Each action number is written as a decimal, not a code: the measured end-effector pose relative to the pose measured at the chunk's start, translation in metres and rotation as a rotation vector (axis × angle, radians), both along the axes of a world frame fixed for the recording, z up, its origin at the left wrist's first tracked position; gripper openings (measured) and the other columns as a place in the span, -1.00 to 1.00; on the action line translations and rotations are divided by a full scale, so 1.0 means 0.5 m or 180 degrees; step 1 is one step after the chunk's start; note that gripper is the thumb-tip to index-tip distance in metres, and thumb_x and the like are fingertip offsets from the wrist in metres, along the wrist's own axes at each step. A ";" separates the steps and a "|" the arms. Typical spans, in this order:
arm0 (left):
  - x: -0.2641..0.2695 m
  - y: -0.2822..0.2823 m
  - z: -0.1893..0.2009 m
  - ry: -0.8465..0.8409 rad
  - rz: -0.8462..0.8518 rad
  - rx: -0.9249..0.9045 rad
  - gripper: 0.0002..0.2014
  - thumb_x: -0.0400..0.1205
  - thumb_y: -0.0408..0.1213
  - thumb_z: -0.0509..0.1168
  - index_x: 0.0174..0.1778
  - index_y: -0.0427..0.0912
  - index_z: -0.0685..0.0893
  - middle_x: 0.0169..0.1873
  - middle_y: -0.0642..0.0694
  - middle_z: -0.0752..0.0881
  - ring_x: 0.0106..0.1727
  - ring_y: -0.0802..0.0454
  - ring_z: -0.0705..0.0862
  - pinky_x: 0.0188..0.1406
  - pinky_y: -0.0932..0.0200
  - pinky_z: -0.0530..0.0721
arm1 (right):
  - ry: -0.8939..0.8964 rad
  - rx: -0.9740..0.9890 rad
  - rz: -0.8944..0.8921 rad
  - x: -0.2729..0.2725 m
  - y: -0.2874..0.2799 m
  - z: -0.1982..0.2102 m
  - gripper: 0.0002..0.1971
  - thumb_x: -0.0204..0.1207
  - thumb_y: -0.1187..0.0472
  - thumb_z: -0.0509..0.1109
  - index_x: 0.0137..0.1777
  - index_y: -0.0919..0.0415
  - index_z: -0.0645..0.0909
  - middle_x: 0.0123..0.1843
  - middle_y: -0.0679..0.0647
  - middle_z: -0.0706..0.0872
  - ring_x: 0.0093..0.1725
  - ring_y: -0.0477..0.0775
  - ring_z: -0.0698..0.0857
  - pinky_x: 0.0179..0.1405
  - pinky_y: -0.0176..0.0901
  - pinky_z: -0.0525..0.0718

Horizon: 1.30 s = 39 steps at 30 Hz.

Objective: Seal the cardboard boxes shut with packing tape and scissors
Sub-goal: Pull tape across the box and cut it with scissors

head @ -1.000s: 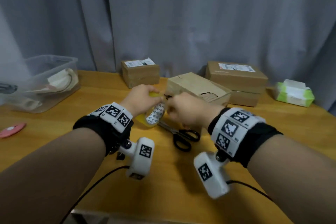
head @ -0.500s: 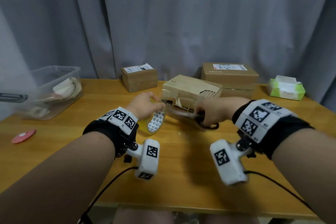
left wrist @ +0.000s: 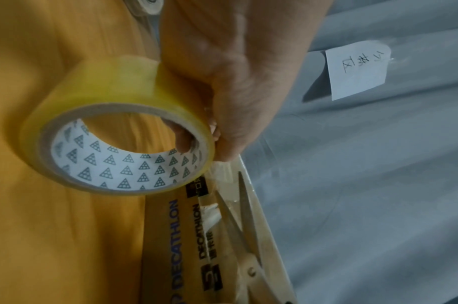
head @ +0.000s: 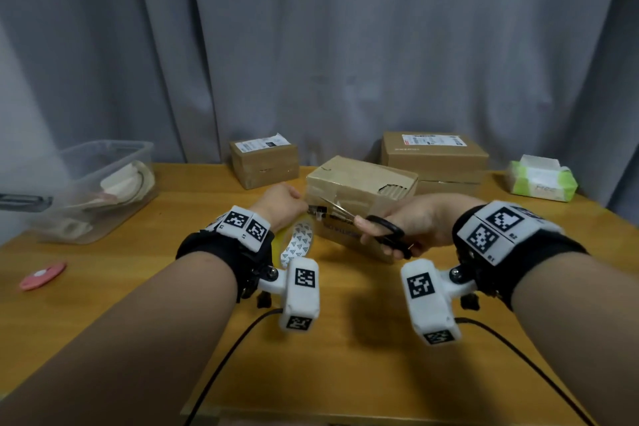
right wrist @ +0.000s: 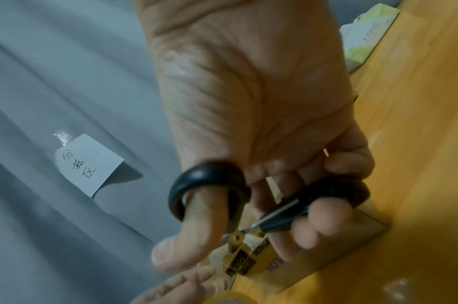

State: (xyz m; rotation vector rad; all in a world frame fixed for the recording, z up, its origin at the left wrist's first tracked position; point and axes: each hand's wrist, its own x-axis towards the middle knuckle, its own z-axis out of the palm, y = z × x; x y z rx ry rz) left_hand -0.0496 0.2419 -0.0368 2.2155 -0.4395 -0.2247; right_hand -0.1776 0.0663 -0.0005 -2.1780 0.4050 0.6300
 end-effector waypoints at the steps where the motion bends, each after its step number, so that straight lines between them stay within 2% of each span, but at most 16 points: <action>1: 0.000 0.000 0.004 0.0057 -0.0047 0.0028 -0.90 0.60 -0.33 0.33 0.01 -0.20 0.63 -0.06 -0.19 0.71 0.01 -0.10 0.69 0.19 -0.05 0.66 | -0.0019 0.0046 0.0007 0.005 0.005 -0.002 -0.19 0.19 -0.42 0.28 0.30 0.17 0.58 -0.29 -0.03 0.56 -0.32 -0.09 0.52 -0.25 -0.24 0.42; 3: 0.006 -0.002 0.008 0.0163 -0.0140 0.0033 -0.86 0.59 -0.35 0.33 -0.04 -0.34 0.71 -0.04 -0.30 0.76 -0.02 -0.19 0.72 0.19 -0.12 0.67 | -0.0085 0.0093 -0.0020 0.016 0.014 -0.006 -0.21 0.23 -0.41 0.28 0.28 0.18 0.59 -0.30 -0.02 0.57 -0.33 -0.09 0.52 -0.26 -0.23 0.42; 5: 0.013 -0.003 0.009 0.0200 -0.0193 0.0031 -0.80 0.59 -0.32 0.34 0.00 -0.40 0.74 -0.01 -0.33 0.77 0.05 -0.24 0.73 0.21 -0.14 0.65 | -0.0116 0.0124 -0.0095 0.026 0.021 -0.006 -0.23 0.29 -0.40 0.30 0.29 0.21 0.59 -0.31 -0.01 0.58 -0.34 -0.08 0.53 -0.26 -0.23 0.44; 9: 0.047 -0.002 0.003 0.0341 -0.0129 0.0033 -0.85 0.54 -0.22 0.44 -0.08 -0.23 0.78 -0.05 -0.22 0.79 0.03 -0.18 0.75 0.20 -0.11 0.68 | -0.0218 0.0150 -0.0236 0.045 0.028 -0.004 -0.26 0.33 -0.39 0.32 0.27 0.23 0.60 -0.30 0.01 0.58 -0.36 -0.08 0.53 -0.32 -0.25 0.46; 11: 0.059 0.001 0.004 0.0417 -0.0181 0.0063 -0.87 0.55 -0.22 0.44 -0.08 -0.19 0.77 -0.02 -0.20 0.79 0.05 -0.19 0.75 0.21 -0.11 0.67 | -0.0252 0.0116 -0.0285 0.051 0.027 -0.004 -0.33 0.42 -0.36 0.30 0.24 0.21 0.61 -0.30 0.00 0.58 -0.37 -0.09 0.53 -0.32 -0.26 0.47; 14: 0.061 0.005 0.006 0.0383 -0.0262 0.0121 -0.86 0.58 -0.22 0.40 -0.01 -0.17 0.76 0.00 -0.18 0.78 0.08 -0.14 0.74 0.27 -0.08 0.64 | -0.0219 0.0076 -0.0300 0.053 0.024 -0.004 -0.32 0.40 -0.36 0.32 0.25 0.21 0.62 -0.32 0.00 0.60 -0.39 -0.09 0.55 -0.35 -0.26 0.49; 18: 0.064 0.010 0.003 0.0366 -0.0286 0.0146 -0.95 0.58 -0.20 0.39 -0.13 -0.07 0.74 -0.07 -0.08 0.77 0.09 -0.10 0.71 0.29 -0.04 0.61 | -0.0166 0.0048 -0.0230 0.060 0.025 -0.004 -0.29 0.39 -0.37 0.30 0.29 0.23 0.60 -0.32 0.00 0.59 -0.39 -0.10 0.54 -0.37 -0.26 0.48; 22: 0.066 0.011 0.001 0.0400 -0.0301 0.0035 -0.97 0.56 -0.23 0.42 -0.16 -0.09 0.76 -0.05 -0.13 0.78 0.08 -0.13 0.73 0.28 -0.06 0.62 | -0.0225 -0.0076 -0.0182 0.073 0.034 -0.003 -0.27 0.37 -0.38 0.32 0.30 0.22 0.60 -0.28 0.01 0.59 -0.35 -0.08 0.53 -0.24 -0.21 0.41; 25: 0.070 0.011 -0.002 0.0400 -0.0278 -0.0088 -0.97 0.54 -0.28 0.43 -0.16 -0.14 0.76 -0.05 -0.17 0.79 0.08 -0.15 0.73 0.29 -0.06 0.62 | -0.0347 -0.0224 -0.0193 0.082 0.037 0.000 -0.26 0.36 -0.37 0.36 0.31 0.24 0.61 -0.29 0.02 0.62 -0.37 -0.07 0.55 -0.28 -0.22 0.43; 29: 0.070 0.010 -0.002 0.0440 -0.0304 -0.0126 -0.98 0.54 -0.27 0.43 -0.18 -0.12 0.76 -0.09 -0.13 0.79 0.06 -0.11 0.74 0.31 -0.06 0.61 | -0.0428 -0.0293 -0.0204 0.083 0.033 0.000 -0.27 0.37 -0.35 0.37 0.30 0.27 0.61 -0.29 0.03 0.63 -0.38 -0.08 0.55 -0.29 -0.22 0.44; 31: 0.072 0.011 -0.002 0.0478 -0.0291 -0.0144 -0.97 0.55 -0.27 0.43 -0.19 -0.13 0.77 -0.13 -0.13 0.79 0.04 -0.10 0.74 0.31 -0.07 0.61 | -0.0464 -0.0288 -0.0196 0.085 0.033 -0.003 -0.33 0.39 -0.34 0.37 0.19 0.27 0.67 -0.37 0.00 0.63 -0.44 -0.09 0.54 -0.37 -0.24 0.40; 32: 0.072 0.011 -0.002 0.0494 -0.0294 -0.0139 -0.96 0.55 -0.27 0.43 -0.19 -0.14 0.77 -0.14 -0.12 0.79 0.03 -0.09 0.74 0.31 -0.08 0.61 | -0.0490 -0.0301 -0.0181 0.085 0.035 -0.004 -0.40 0.39 -0.34 0.37 0.04 0.24 0.69 -0.43 -0.02 0.62 -0.49 -0.10 0.52 -0.42 -0.26 0.38; 34: 0.070 0.012 -0.001 0.0497 -0.0307 -0.0129 -0.95 0.56 -0.28 0.42 -0.21 -0.14 0.76 -0.17 -0.10 0.79 0.00 -0.07 0.74 0.30 -0.06 0.62 | -0.0553 -0.0366 -0.0121 0.085 0.036 -0.005 -0.49 0.40 -0.34 0.37 -0.28 0.17 0.60 -0.58 -0.05 0.56 -0.60 -0.12 0.47 -0.49 -0.27 0.34; 35: 0.069 0.011 0.000 0.0493 -0.0302 -0.0124 -0.94 0.56 -0.29 0.42 -0.23 -0.13 0.76 -0.19 -0.09 0.78 0.00 -0.06 0.74 0.30 -0.05 0.61 | -0.0597 -0.0408 -0.0102 0.084 0.037 -0.005 -0.48 0.39 -0.34 0.37 -0.36 0.16 0.54 -0.62 -0.05 0.53 -0.62 -0.11 0.44 -0.50 -0.27 0.33; 37: 0.068 0.009 0.000 0.0482 -0.0281 -0.0085 -0.94 0.56 -0.28 0.41 -0.22 -0.12 0.76 -0.19 -0.08 0.77 0.00 -0.06 0.74 0.30 -0.03 0.61 | -0.0705 -0.0456 -0.0099 0.086 0.035 -0.008 -0.46 0.31 -0.35 0.42 -0.40 0.17 0.54 -0.62 -0.02 0.51 -0.62 -0.08 0.42 -0.50 -0.27 0.33; 39: 0.069 0.009 0.000 0.0486 -0.0249 -0.0045 -0.95 0.56 -0.26 0.42 -0.18 -0.13 0.76 -0.14 -0.11 0.78 0.02 -0.07 0.74 0.29 -0.03 0.62 | -0.0826 -0.0472 -0.0106 0.088 0.030 -0.013 -0.42 0.13 -0.38 0.47 -0.33 0.21 0.61 -0.62 0.00 0.54 -0.64 -0.07 0.42 -0.52 -0.29 0.33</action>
